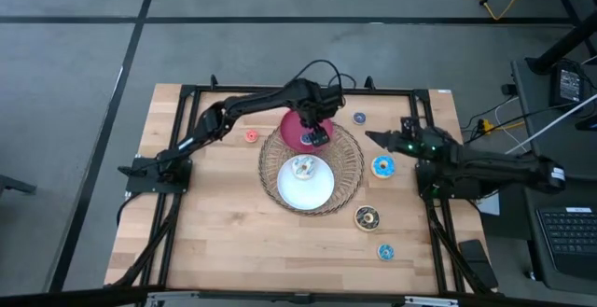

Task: Pick & Place donuts
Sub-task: Put the small light blue donut on the red plate

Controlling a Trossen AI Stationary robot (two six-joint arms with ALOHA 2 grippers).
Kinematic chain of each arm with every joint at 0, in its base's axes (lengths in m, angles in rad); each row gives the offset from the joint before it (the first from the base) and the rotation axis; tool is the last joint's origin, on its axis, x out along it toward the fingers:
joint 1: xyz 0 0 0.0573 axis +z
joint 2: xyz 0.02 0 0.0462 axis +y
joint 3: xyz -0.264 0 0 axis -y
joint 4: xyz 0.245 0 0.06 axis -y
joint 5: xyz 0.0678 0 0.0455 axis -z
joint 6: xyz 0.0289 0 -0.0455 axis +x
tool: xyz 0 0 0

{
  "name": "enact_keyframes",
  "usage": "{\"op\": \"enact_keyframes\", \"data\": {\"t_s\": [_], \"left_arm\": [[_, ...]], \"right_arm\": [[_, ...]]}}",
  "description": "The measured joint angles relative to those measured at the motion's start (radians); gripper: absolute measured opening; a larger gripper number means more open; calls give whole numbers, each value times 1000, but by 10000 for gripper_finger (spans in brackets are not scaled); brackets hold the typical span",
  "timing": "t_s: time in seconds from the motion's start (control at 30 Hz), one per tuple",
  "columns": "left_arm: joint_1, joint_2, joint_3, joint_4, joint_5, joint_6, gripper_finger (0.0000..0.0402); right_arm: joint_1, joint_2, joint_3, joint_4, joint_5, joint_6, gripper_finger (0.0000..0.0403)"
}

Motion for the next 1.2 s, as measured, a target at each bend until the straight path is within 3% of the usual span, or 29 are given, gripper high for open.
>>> {"op": "enact_keyframes", "data": {"t_s": [0.13, 0.6, 0.9, 1.2], "left_arm": [[19, -9, 0, -1, -5, 20, 260], [92, -122, 0, 0, -22, 147, 258], [142, -164, 0, -61, -42, 247, 258], [182, -200, 0, -68, -27, 290, 258]], "right_arm": [[-42, 173, 131, -4, -12, -51, 271], [-162, 729, 518, 15, -297, -51, 271], [-185, 897, 706, 14, -351, -100, 271], [-210, 1019, 783, 22, -378, -100, 271]]}}
